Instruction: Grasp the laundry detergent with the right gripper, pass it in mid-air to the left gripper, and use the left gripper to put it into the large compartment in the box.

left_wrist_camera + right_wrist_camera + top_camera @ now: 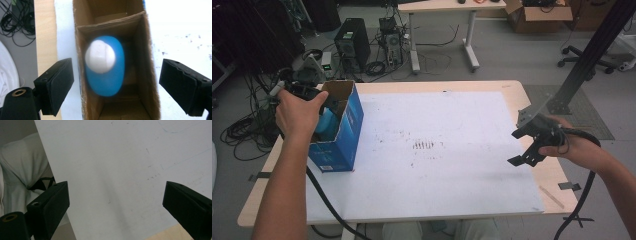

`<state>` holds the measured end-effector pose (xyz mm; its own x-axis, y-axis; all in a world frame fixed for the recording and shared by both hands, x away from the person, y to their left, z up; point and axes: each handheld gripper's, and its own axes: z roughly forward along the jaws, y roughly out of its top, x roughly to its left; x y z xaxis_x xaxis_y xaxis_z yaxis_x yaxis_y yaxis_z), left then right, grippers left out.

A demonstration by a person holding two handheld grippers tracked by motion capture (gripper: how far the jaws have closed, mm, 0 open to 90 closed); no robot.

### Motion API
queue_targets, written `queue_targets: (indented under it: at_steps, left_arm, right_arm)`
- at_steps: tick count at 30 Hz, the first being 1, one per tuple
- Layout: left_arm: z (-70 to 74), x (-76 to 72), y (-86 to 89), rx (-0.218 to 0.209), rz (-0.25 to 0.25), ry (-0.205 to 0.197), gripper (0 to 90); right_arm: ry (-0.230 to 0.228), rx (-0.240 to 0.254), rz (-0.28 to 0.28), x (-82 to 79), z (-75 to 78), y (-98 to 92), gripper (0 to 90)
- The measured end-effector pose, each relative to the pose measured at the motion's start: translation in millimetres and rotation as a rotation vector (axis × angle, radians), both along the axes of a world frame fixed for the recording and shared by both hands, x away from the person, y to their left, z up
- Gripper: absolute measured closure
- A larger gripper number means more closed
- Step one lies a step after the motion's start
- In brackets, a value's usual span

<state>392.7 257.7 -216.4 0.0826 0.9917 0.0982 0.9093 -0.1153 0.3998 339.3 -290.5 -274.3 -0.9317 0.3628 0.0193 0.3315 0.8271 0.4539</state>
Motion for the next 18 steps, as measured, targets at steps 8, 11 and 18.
queue_targets:
  at_steps: [8,11,18]
  left_arm:
    - [15.8,-7.8,-11.3,-0.007,-0.037,-0.016,12.7]
    - [21.6,-10.5,-17.3,-0.015,-0.057,-0.024,12.4]
    - [32.9,-16.5,-35.9,-0.026,-0.122,-0.04,10.9]
  right_arm:
    - [-0.009,0.003,-0.001,-5.2,4.8,-2.0,6.9]
    - [-0.011,0.004,-0.003,-6.9,6.2,-3.1,6.9]
    - [-0.018,0.009,-0.007,-10.7,9.6,-5.2,6.9]
